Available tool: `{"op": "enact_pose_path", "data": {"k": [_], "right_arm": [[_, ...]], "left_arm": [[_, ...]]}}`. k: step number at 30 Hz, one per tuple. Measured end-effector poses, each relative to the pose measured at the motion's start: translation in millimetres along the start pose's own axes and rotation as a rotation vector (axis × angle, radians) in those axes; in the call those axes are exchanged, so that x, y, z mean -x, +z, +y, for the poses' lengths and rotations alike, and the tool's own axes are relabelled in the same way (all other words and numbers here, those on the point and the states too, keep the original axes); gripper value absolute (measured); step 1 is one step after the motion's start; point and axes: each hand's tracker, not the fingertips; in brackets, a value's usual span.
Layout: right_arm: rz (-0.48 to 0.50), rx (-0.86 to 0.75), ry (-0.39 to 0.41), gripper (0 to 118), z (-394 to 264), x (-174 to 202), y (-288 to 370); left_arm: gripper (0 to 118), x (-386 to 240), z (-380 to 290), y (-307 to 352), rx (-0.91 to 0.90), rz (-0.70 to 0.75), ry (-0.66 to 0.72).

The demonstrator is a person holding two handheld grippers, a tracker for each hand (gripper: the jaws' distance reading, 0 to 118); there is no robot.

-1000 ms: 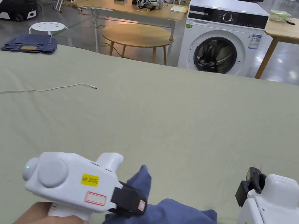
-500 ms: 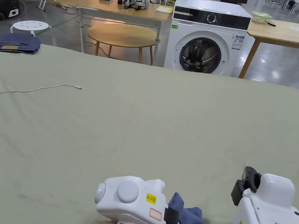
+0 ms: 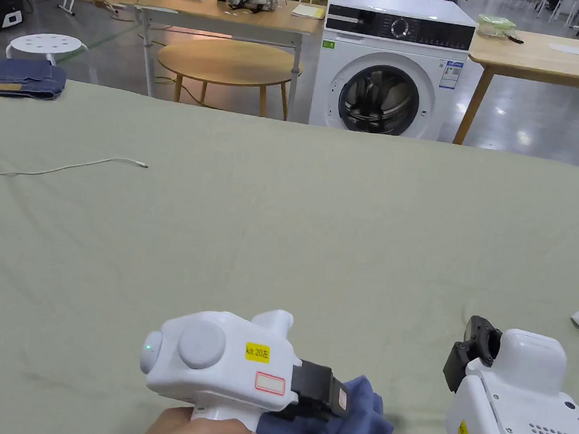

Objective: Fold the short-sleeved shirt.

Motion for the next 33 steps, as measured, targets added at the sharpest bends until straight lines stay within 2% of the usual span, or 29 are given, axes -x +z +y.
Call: {"op": "enact_pose_path", "data": {"k": [2, 5, 6, 9, 14, 19, 22, 28, 33], "right_arm": [[0.000, 0.000, -0.007, 0, 0.1, 0.0, 0.1], [0.003, 0.001, -0.009, 0, 0.2, 1.0, -0.5], [0.004, 0.001, -0.008, 0, 0.0, 1.3, -0.1], [0.003, -0.001, -0.003, 0, -0.5, 2.1, 1.5], [-0.004, 0.004, 0.001, 0, -3.5, -1.8, 2.5], [-0.014, 0.005, -0.002, 0, -1.7, -7.1, 3.5], [-0.015, 0.002, -0.001, 0, 0.4, -8.0, 2.9], [-0.009, -0.016, 0.012, 0, 10.3, -3.4, -3.0], [0.004, -0.042, 0.019, 0, 17.4, 8.5, -12.3]], "left_arm": [[36, 2.9, 2.1, 5.2, -0.014, -0.041, 0.008], [35, 8.3, -1.0, -12.6, 0.065, -0.034, 0.015], [33, 10.7, -3.8, -20.7, 0.075, -0.042, 0.020], [11, 17.1, -14.9, -58.2, 0.139, -0.098, 0.065], [0, 25.0, -33.4, -111.5, 0.170, -0.111, 0.123], [0, 28.3, -35.6, -120.9, 0.136, -0.079, 0.131], [0, 19.5, -31.9, -110.8, 0.141, -0.038, 0.064], [0, 7.4, -7.4, -37.9, -0.051, 0.009, -0.072], [0, -0.2, 2.5, 39.6, -0.411, 0.257, -0.281]]}}
